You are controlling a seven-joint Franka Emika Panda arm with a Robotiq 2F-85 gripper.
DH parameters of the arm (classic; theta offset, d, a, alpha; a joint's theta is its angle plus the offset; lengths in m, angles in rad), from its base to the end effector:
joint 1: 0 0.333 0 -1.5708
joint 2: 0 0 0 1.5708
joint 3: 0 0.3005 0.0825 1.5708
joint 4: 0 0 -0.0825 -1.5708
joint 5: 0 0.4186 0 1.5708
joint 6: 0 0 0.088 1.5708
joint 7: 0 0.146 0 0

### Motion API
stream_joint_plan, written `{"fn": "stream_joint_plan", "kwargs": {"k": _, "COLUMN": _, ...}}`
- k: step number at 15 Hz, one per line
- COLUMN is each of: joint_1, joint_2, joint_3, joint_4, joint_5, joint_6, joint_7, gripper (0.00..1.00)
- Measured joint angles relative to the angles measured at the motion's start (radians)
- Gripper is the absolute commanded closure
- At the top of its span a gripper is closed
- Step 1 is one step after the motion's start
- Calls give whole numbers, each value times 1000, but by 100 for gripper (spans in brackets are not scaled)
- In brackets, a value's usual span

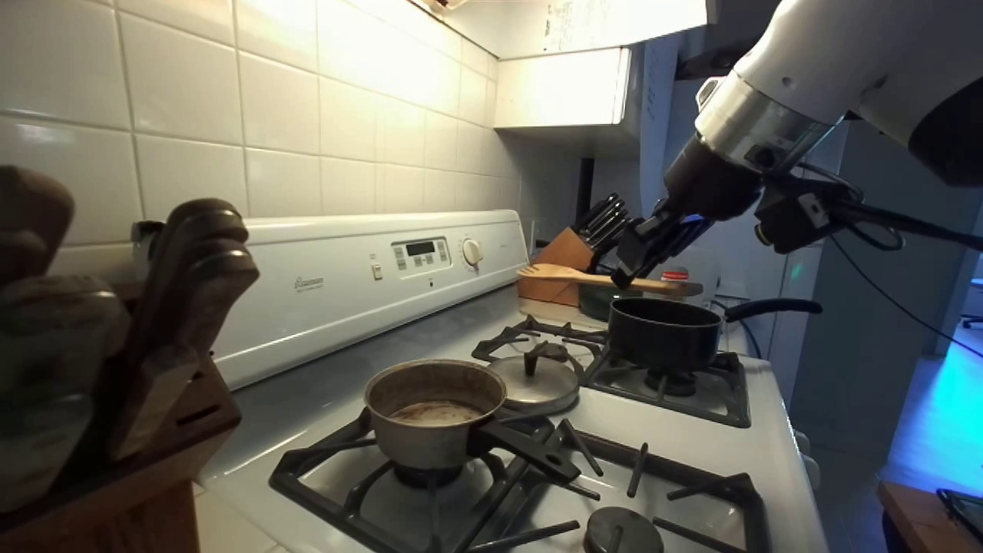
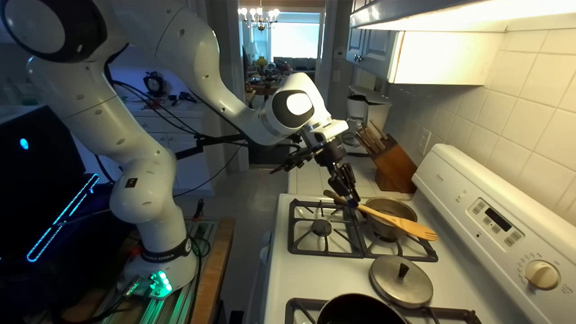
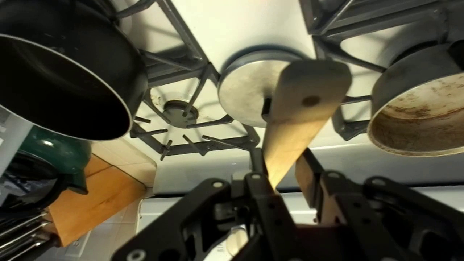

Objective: Pick up the wooden spoon, then move it around in the pot and then place it on the counter

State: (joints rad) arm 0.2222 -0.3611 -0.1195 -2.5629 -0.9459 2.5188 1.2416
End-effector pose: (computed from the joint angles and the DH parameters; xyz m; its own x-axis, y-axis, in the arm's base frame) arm 0.4885 0.0420 0.3546 0.7333 -0.2879 0.6159 -0.4623 -0.8754 0.1412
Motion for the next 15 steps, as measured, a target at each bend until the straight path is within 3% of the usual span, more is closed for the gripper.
{"fn": "stream_joint_plan", "kwargs": {"k": 3, "joint_1": -133, "joint_2": 0, "joint_3": 38, "joint_4": 0, "joint_5": 2, "joint_6": -2, "joint_7": -12, "gripper": 93}}
{"fn": "stream_joint_plan", "kwargs": {"k": 7, "joint_1": -264, "joint_2": 0, "joint_3": 34, "joint_4": 1, "joint_5": 29, "joint_6": -22, "joint_7": -66, "gripper": 93}}
{"fn": "stream_joint_plan", "kwargs": {"k": 15, "joint_1": -345, "joint_2": -40, "joint_3": 24, "joint_4": 0, "joint_5": 163, "joint_6": -149, "joint_7": -361, "gripper": 93}}
